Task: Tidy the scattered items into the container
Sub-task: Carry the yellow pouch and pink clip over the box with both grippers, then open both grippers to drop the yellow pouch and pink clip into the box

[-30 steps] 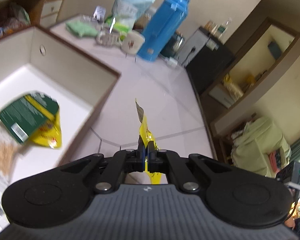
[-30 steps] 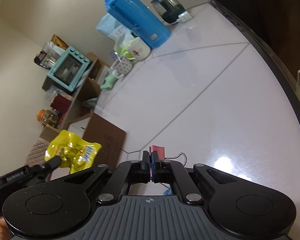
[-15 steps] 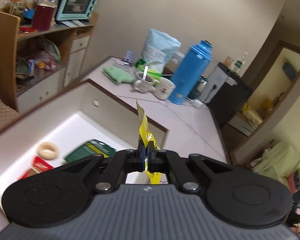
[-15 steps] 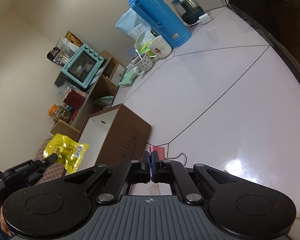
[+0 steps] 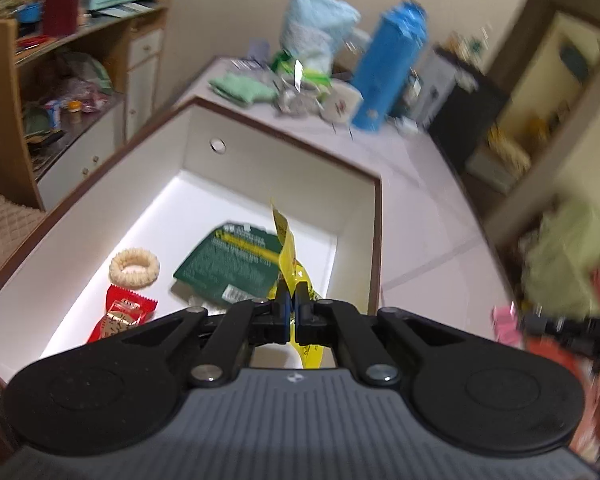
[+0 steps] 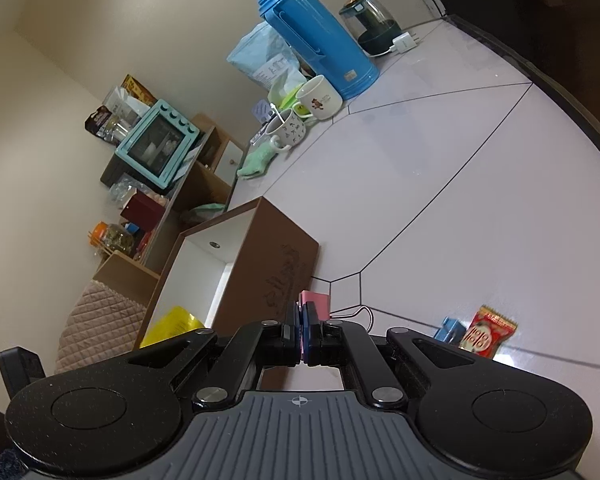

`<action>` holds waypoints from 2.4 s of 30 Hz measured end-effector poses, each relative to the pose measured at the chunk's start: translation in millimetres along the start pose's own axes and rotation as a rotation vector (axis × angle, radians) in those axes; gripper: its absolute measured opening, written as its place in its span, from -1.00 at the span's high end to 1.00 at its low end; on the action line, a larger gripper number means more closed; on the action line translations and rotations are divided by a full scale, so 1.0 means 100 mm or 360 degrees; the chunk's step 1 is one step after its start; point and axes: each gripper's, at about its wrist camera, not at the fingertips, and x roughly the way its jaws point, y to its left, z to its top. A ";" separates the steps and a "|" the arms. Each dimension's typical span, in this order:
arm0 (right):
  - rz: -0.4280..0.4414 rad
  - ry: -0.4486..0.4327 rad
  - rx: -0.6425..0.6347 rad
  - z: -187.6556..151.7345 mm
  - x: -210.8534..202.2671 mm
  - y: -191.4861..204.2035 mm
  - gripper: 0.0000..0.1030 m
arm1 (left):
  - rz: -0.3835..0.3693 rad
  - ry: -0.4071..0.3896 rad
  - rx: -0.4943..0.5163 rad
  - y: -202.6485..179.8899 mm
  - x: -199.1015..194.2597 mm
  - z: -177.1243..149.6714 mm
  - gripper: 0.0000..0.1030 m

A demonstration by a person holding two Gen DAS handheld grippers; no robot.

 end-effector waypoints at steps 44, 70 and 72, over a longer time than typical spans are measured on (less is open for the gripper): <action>-0.0095 0.0236 -0.0689 -0.29 1.50 1.54 0.99 | 0.0020 0.0167 0.0258 0.69 -0.33 0.17 0.03; -0.0166 0.0354 -0.0559 -0.29 1.25 1.50 0.98 | 0.0097 0.0288 0.0309 0.63 -0.02 0.19 -0.56; -0.0167 0.0387 -0.0557 -0.34 1.22 1.50 0.98 | 0.0106 0.0288 0.0312 0.62 -0.04 0.17 -0.57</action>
